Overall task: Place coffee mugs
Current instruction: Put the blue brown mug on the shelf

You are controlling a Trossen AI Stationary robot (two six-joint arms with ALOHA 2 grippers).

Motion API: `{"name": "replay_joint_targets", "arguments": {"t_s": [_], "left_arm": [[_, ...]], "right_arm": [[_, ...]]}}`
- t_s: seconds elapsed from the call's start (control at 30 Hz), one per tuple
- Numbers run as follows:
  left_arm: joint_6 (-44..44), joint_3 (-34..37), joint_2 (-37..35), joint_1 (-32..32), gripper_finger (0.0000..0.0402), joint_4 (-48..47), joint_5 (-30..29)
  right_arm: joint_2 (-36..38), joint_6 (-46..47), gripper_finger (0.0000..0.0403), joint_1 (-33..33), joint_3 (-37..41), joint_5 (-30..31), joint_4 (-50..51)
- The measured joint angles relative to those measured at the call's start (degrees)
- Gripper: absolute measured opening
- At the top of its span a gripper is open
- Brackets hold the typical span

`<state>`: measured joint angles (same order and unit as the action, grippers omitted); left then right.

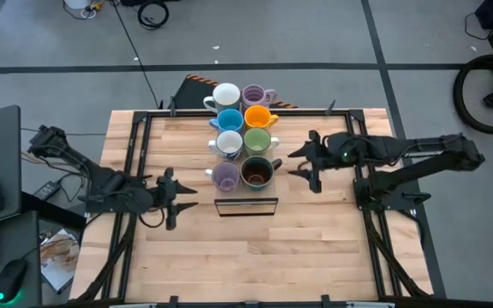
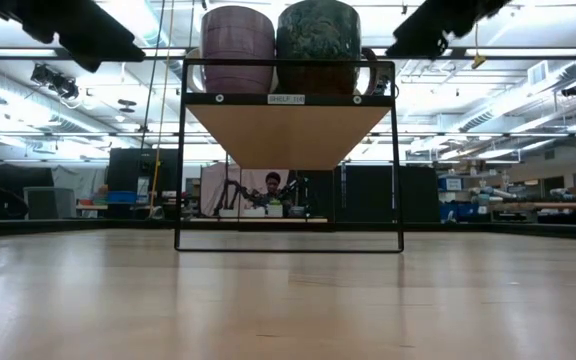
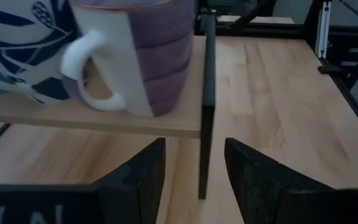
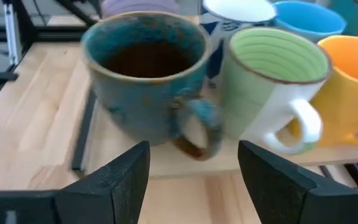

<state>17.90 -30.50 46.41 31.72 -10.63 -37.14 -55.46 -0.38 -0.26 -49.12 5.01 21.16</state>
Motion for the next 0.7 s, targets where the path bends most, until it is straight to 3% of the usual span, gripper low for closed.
{"name": "replay_joint_targets", "arguments": {"t_s": [0.37,0.57,0.7], "left_arm": [[-2.1,1.0,-3.1,-1.6,0.0171,0.0,0.5],[-1.2,1.0,-3.1,-1.5,0.0171,0.0,1.4],[-0.2,1.0,-3.1,-1.5,0.0171,0.0,1.4]], "right_arm": [[-4.0,-5.8,0.025,-14.2,3.0,-20.9,-8.5],[-7.3,-5.8,0.0248,-15.5,3.0,-28.2,-10.0],[-8.1,-5.1,0.0242,-14.1,3.0,-29.4,-9.9]]}}
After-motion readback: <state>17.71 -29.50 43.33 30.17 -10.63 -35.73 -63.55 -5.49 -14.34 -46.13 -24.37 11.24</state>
